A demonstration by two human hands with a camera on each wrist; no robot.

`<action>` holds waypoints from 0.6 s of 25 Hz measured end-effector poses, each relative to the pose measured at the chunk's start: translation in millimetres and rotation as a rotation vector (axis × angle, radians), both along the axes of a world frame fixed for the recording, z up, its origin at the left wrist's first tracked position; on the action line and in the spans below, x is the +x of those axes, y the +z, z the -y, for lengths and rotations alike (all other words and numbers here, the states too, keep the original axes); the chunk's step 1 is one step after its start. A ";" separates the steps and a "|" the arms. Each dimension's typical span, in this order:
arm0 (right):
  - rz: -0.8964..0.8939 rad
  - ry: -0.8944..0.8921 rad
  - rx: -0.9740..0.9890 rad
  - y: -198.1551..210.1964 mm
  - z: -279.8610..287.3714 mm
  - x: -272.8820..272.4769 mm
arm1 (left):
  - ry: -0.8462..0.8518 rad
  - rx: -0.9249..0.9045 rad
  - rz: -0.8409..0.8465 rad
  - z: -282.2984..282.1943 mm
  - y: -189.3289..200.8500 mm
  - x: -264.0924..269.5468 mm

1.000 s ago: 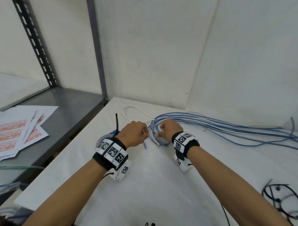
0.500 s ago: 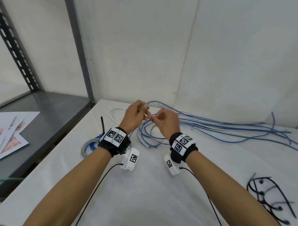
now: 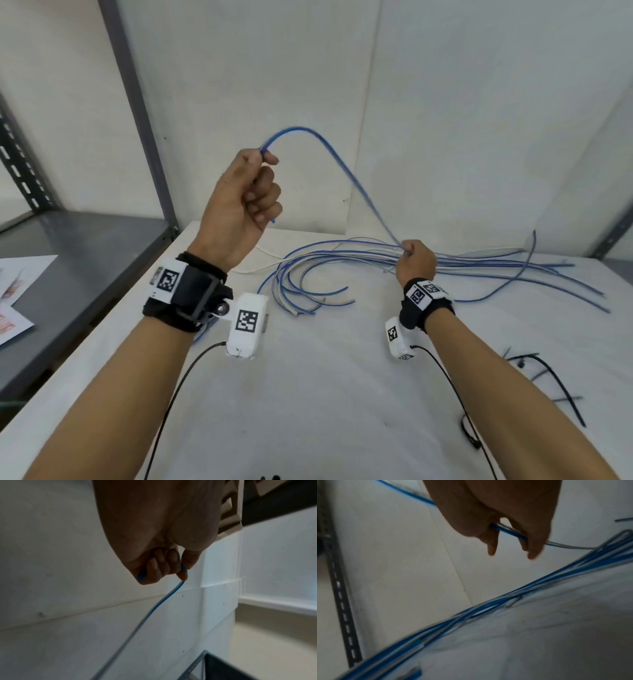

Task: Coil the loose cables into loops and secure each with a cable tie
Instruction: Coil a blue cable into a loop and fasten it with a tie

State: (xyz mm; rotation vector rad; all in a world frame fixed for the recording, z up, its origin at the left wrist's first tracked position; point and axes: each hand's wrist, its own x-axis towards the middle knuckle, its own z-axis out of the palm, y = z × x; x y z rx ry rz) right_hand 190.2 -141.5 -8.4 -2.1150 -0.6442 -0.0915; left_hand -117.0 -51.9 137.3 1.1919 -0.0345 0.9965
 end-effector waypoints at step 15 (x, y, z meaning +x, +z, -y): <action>-0.314 0.107 0.099 86.3 26.6 -1.8 | 0.209 -0.212 -0.301 3.9 -28.2 57.7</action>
